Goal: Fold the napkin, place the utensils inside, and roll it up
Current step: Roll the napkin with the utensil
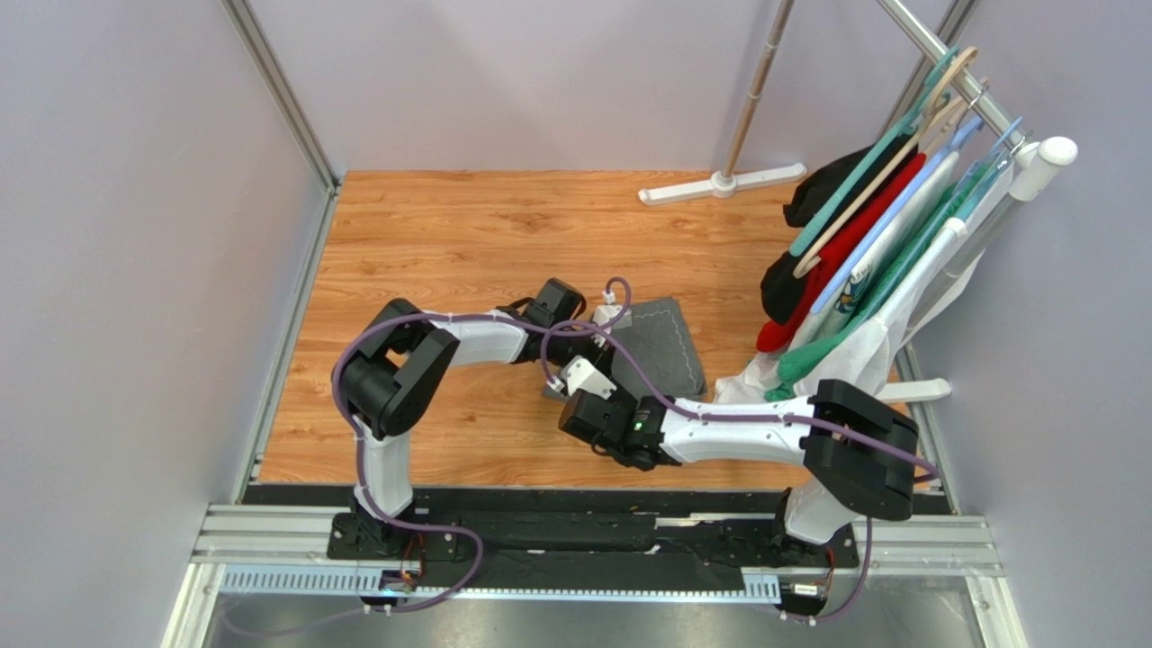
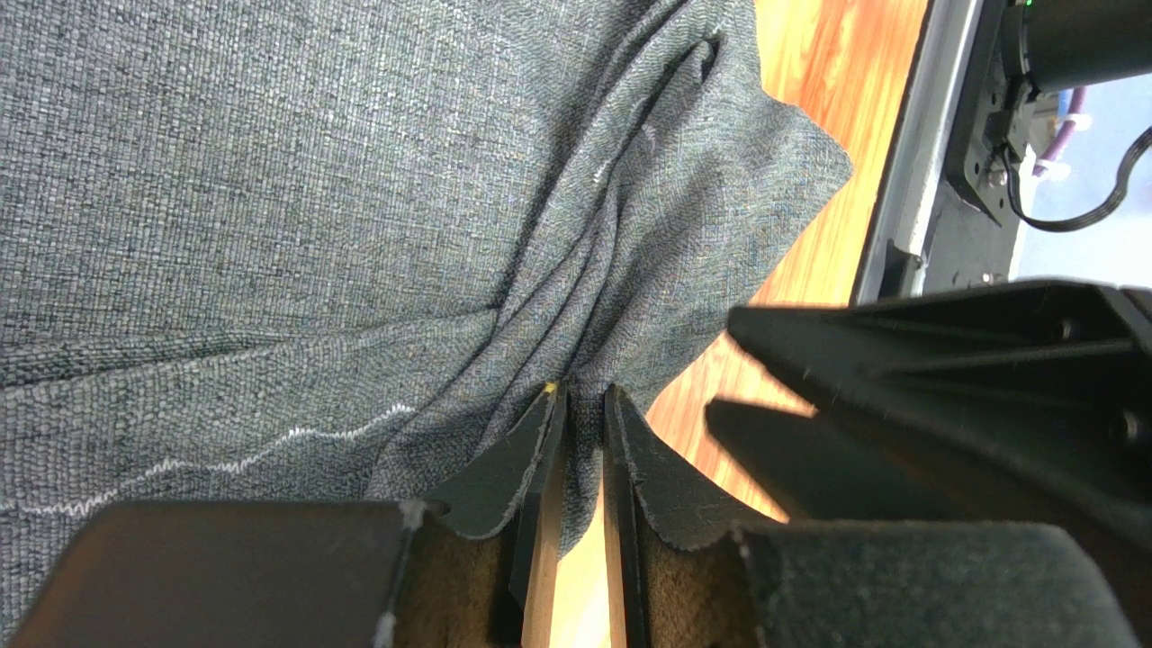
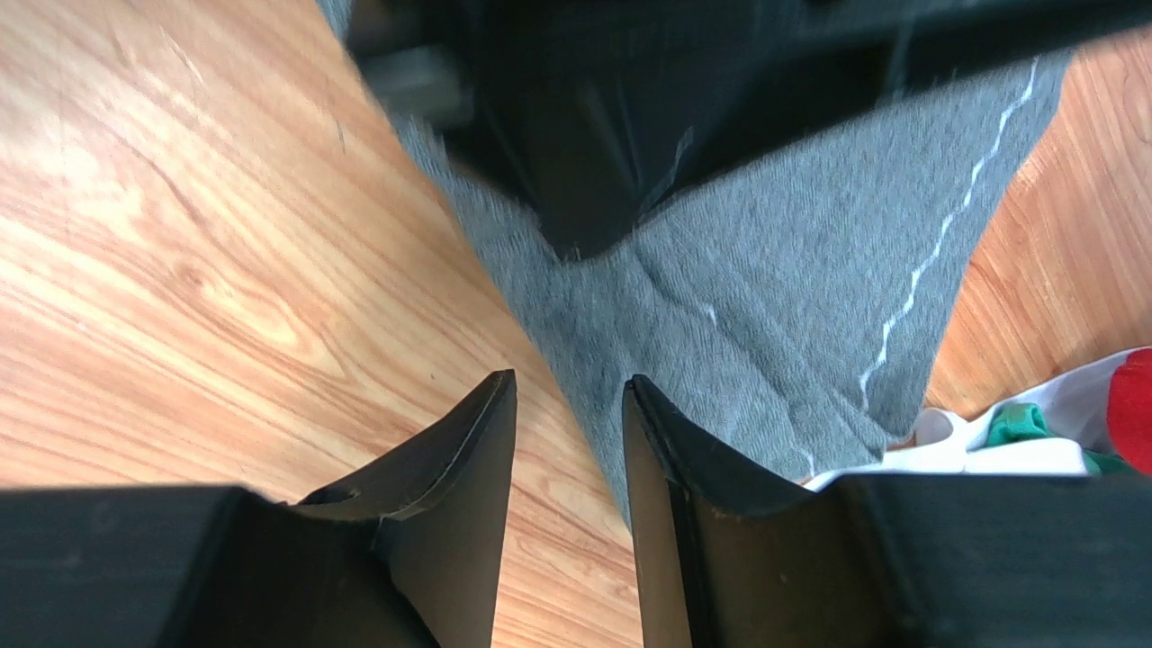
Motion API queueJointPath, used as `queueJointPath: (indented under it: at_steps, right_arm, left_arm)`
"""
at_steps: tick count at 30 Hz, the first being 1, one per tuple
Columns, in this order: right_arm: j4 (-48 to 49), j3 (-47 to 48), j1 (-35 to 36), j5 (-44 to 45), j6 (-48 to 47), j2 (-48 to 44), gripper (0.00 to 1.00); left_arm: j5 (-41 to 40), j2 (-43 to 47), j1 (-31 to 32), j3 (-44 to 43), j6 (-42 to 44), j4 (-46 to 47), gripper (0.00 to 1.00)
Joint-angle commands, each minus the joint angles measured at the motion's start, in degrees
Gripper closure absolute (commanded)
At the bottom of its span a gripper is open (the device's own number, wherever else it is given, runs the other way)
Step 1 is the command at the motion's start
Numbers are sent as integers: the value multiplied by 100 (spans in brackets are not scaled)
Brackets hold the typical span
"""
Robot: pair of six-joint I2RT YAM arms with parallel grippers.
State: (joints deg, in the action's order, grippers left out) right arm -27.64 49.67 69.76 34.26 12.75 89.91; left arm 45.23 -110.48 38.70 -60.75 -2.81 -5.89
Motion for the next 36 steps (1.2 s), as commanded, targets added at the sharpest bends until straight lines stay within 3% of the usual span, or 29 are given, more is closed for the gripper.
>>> queueJointPath:
  at_steps: [1,12,24,25,29,30,36]
  right_arm:
    - [-206,166,29,28,-202,26,61]
    - [-268,473,-278,-428,-484,404,61]
    - [-629,939,-393,-209,-194,1336,62]
    - [-646,948,-393,-244,-212,1371,64]
    - [-593,948,-401,-446,-300,1406,93]
    - [-594,957,-401,-560,-369,1424,96]
    - [-462,843,-410,-1411,-704,1223,100]
  left_arm:
    - [-1210,-457,-266,248,342,-1099,77]
    - [-1157,-501,-328,195,334,-1160,77]
    - [-1122,-484,-345,222,325,-1151,77]
    - [-1122,-492,-345,230,325,-1160,77]
    - [-1104,-457,-354,222,307,-1160,74]
    - [-1087,-466,-372,222,316,-1160,73]
    - [-1052,-230,-565,309,-8,-933,50]
